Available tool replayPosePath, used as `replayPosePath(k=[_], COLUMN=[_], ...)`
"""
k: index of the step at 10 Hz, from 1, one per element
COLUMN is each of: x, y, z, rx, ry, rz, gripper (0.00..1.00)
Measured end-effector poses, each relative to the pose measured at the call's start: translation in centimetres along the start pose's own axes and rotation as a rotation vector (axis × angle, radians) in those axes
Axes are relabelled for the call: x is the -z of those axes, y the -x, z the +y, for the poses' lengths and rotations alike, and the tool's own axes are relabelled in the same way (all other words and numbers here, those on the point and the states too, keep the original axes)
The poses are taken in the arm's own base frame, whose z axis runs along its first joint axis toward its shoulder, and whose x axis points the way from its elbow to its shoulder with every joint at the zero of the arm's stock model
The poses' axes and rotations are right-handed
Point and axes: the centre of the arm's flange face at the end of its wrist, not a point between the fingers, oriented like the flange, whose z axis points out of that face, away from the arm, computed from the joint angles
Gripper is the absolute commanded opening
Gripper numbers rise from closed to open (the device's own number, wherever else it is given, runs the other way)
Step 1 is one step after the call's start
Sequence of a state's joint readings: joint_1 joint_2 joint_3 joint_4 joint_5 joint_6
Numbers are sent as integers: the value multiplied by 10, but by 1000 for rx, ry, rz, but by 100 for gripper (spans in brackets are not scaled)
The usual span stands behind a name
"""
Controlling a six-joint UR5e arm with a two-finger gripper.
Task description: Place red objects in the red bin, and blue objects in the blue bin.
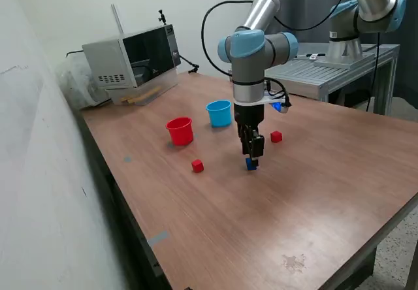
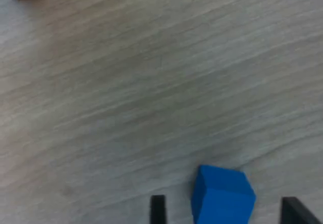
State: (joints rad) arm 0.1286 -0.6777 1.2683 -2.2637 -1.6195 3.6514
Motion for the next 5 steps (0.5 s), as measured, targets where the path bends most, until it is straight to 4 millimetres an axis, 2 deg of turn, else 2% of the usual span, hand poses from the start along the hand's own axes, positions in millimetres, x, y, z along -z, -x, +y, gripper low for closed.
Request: replayPosePath(k=[3, 4, 5], x=[1, 10, 30], y=[3, 3, 4], z=[2, 2, 3], rx=[-1, 19, 50], ry=[-2, 5, 22], rz=[2, 7, 16], gripper=[0, 0, 0])
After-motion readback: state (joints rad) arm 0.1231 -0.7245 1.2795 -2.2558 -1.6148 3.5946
